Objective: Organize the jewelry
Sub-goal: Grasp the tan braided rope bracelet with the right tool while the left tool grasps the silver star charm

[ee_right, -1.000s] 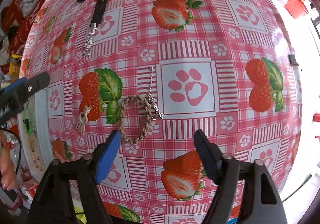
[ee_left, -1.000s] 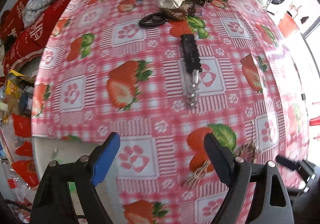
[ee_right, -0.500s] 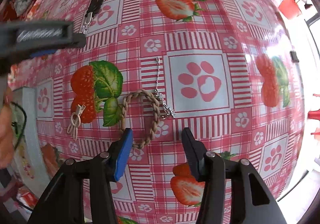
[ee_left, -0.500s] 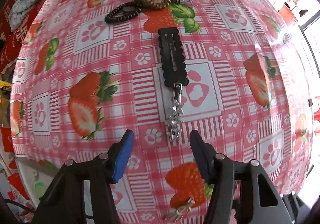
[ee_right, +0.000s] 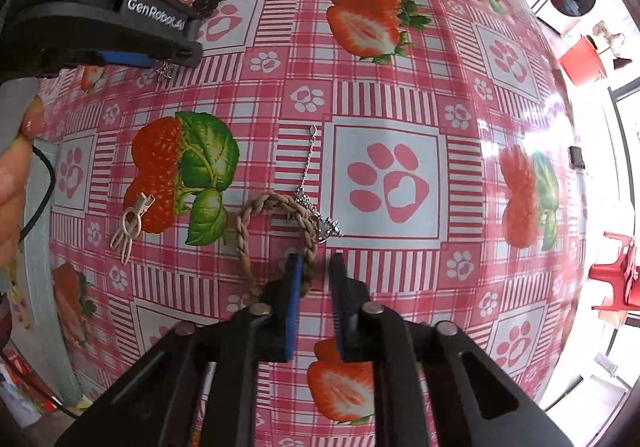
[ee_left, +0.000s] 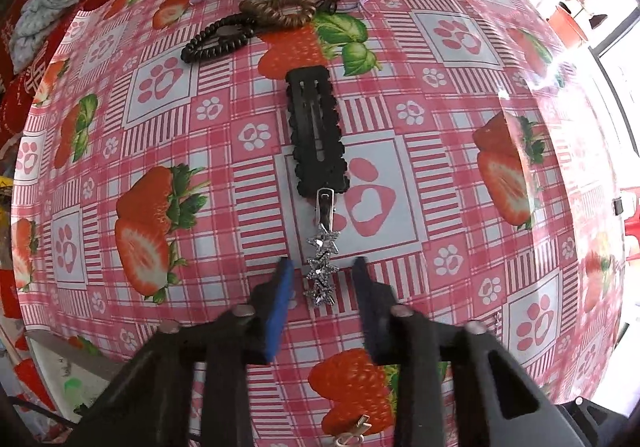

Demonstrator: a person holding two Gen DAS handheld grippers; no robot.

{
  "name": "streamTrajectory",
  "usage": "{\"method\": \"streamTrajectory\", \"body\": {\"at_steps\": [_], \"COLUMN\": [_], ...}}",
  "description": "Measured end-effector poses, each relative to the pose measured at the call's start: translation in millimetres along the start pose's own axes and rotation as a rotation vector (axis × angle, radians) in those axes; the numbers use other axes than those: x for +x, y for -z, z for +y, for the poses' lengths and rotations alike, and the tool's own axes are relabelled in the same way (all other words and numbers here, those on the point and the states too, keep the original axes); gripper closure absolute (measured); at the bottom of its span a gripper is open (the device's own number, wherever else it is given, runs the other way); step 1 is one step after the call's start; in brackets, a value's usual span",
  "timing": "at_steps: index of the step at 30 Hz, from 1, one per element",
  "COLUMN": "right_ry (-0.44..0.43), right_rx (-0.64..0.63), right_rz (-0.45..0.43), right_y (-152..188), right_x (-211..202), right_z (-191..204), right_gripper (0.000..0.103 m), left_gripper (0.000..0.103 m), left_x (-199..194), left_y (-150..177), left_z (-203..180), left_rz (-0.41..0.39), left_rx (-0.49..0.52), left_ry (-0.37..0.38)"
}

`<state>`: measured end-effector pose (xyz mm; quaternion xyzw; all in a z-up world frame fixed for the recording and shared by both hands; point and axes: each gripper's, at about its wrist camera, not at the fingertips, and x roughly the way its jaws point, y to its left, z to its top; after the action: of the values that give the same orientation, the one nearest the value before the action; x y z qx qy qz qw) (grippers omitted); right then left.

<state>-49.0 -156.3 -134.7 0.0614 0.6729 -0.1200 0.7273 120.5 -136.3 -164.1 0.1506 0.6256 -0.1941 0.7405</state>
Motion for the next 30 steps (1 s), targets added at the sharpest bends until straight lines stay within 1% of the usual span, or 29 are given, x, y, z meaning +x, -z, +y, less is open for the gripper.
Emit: {"method": "streamTrajectory", "body": {"at_steps": [2,5,6,12,14,15,16,19,23,25,30], "right_ry": [-0.034,-0.121,-0.162,-0.263,-0.272,-0.277,-0.284,-0.294,-0.295,-0.295,-0.283], "right_rx": [0.015,0.068,0.098,0.158,0.166,0.17,0.175,0.177,0.16,0.15,0.131], "right_rz": [0.004,0.011,0.02,0.042,0.04,0.041,0.04,0.034,0.025,0.019,0.006], "right_y": [-6,-11,-11,-11,-12,-13,-13,-10,-9,-9,-16], "right_x": [-1,-1,-1,-8,-13,-16,-18,-25,-35,-40,-45], "right_z": [-12,-29,-37,-63,-69,-71,-73,-78,-73,-71,-59], "right_gripper": [0.096,0.096,0.096,0.096,0.096,0.096,0.096,0.096,0.096,0.096,0.096], "left_gripper": [0.081,0.081,0.081,0.081,0.082,0.085,0.091,0.091,0.091,0.091,0.091], "left_x": [-2,-8,-11,-32,-39,-44,-47,-59,-73,-74,-77], "left_y": [3,8,11,27,33,38,41,52,67,68,76], "left_z": [0,1,4,14,18,21,21,27,36,40,45], "left_rz": [-0.003,-0.013,-0.018,-0.05,-0.056,-0.061,-0.063,-0.069,-0.082,-0.084,-0.085], "left_rx": [-0.004,-0.007,-0.007,-0.023,-0.029,-0.033,-0.036,-0.05,-0.058,-0.059,-0.045], "left_ry": [0.008,0.018,0.018,0.04,0.049,0.053,0.056,0.072,0.09,0.092,0.07]}}
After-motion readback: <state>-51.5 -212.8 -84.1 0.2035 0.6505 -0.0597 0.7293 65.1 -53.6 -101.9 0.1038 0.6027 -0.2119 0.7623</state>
